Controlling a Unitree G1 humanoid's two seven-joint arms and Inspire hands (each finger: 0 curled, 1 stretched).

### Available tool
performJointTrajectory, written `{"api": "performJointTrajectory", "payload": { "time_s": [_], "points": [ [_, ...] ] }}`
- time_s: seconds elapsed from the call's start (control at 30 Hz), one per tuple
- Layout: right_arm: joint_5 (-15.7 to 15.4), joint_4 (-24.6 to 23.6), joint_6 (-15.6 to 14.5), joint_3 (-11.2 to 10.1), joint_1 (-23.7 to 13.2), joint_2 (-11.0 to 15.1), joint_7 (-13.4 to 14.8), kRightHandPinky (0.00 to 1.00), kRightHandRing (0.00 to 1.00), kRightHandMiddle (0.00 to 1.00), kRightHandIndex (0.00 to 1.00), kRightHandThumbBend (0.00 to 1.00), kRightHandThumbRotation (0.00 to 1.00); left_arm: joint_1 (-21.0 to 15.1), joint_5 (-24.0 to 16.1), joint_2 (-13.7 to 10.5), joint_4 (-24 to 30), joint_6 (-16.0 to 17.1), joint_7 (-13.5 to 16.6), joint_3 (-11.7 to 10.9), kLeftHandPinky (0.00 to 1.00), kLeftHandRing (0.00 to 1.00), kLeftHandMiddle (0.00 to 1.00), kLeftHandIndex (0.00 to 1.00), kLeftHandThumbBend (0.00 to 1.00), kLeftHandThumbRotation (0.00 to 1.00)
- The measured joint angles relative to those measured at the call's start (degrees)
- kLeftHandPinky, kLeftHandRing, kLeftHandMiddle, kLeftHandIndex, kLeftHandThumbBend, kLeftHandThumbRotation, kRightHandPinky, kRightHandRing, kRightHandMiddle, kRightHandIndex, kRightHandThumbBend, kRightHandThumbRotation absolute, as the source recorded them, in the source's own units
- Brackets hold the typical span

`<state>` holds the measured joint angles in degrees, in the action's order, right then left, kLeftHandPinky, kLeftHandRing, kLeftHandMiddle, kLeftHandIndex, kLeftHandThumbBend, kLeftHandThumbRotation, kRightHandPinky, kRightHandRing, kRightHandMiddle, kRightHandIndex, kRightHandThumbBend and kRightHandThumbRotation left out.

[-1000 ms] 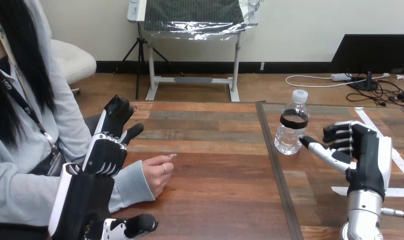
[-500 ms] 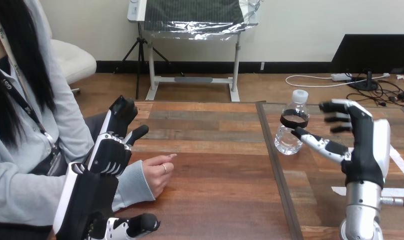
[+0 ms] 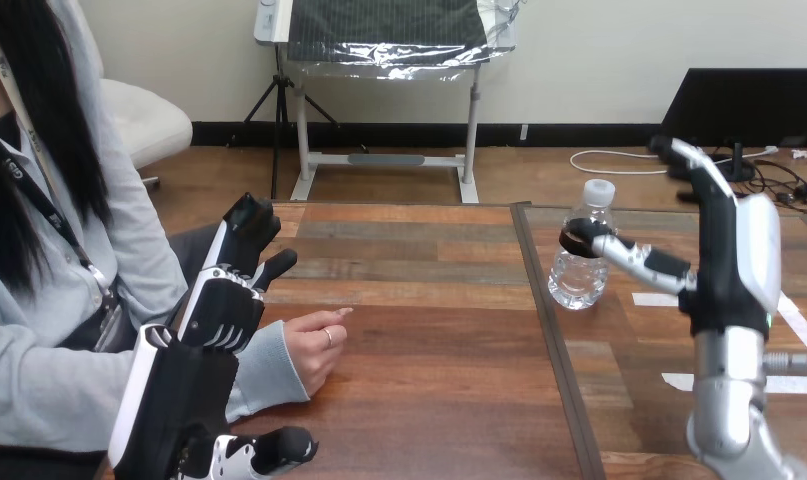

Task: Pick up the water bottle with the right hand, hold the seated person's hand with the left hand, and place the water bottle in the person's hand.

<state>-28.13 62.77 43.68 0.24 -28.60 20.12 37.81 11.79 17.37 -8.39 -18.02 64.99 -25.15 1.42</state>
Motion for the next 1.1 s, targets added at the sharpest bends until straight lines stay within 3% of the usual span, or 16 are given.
{"api": "performJointTrajectory", "payload": {
  "time_s": [0.37,1.1],
  "points": [
    [-0.8,0.5,-2.2,1.5,-4.8,1.8,-1.6,0.77,0.88,0.85,0.87,0.99,0.44,0.1,-0.7,0.0,0.0,0.0,0.1,0.0,0.89,0.97,0.98,0.98,1.00,0.65],
    [-1.0,6.1,-6.4,4.3,-16.3,2.9,-7.9,0.76,0.90,0.86,0.87,1.00,0.48,1.2,-1.1,0.3,0.0,0.0,0.1,0.1,0.93,0.99,0.99,0.98,1.00,0.62]
  ]
}}
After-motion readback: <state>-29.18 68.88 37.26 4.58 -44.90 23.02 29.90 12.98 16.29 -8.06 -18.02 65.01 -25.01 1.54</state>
